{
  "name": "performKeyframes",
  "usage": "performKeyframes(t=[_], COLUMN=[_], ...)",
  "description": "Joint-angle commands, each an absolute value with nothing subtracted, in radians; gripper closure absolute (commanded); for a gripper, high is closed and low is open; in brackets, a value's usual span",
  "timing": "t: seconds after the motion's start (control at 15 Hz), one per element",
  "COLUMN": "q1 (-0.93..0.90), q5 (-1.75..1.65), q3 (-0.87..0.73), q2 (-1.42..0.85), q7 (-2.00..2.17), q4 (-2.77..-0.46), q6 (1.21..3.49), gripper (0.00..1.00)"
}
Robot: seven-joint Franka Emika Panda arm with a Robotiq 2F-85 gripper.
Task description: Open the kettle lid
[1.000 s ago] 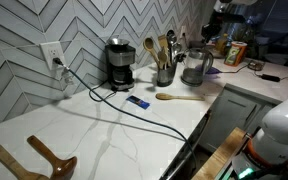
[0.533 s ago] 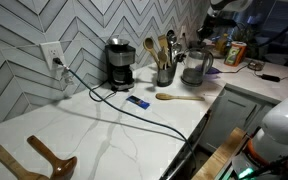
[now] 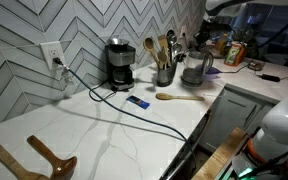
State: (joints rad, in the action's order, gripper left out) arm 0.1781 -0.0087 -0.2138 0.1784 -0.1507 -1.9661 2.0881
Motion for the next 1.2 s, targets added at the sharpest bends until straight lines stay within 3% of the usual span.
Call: performKeyframes(t=[0.0, 1.13], q1=[0.182, 0.217], q5=[-0.008, -0.026], q3=[-0.215, -0.243], q2=[0.169, 0.21], q7=[-0.14, -0.13], q4=[-1.977, -1.951], q6=[2.094, 1.927], gripper=[1.0, 1.0])
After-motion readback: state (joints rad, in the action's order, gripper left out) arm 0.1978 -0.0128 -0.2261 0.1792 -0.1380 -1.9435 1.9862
